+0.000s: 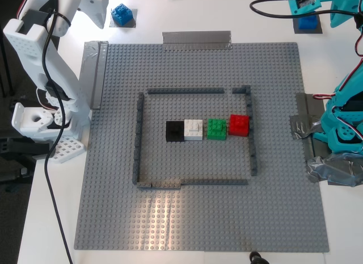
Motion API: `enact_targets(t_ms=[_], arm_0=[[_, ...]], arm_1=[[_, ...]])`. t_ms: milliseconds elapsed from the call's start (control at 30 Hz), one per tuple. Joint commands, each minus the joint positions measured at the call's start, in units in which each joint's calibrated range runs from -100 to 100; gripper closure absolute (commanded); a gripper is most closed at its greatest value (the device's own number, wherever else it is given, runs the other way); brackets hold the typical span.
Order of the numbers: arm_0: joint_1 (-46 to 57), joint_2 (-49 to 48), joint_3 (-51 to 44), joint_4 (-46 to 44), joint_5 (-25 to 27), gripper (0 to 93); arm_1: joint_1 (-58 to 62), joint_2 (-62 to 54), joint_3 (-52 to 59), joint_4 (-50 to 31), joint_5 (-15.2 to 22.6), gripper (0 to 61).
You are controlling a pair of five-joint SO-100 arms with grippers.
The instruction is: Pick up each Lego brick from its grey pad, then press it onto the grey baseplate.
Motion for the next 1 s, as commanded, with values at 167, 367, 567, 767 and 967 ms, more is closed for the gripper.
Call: enact_targets(t_ms=[167,367,567,767,967], arm_0=[[0.6,-0.2,3.1,-0.5,-1.7,92.7],[0.6,-0.2,3.1,-0.5,-1.7,92.7],[0.4,-0.3,2.9,-0.5,-1.7,92.7],[0.2,-0.3,2.4,-0.5,-1.5,92.7],[0.1,-1.1,2.0,-0.5,-1.3,92.7]], arm_1=[[5.1,-32.8,41.9,-18.3,4.0,61.2],[4.5,-33.3,43.1,-19.6,3.6,61.2],[4.2,-33.0,42.3,-19.8,3.9,61.2],[3.7,-33.0,39.9,-20.5,4.2,61.2],[2.3,-31.7,34.1,-20.8,5.3,61.2]])
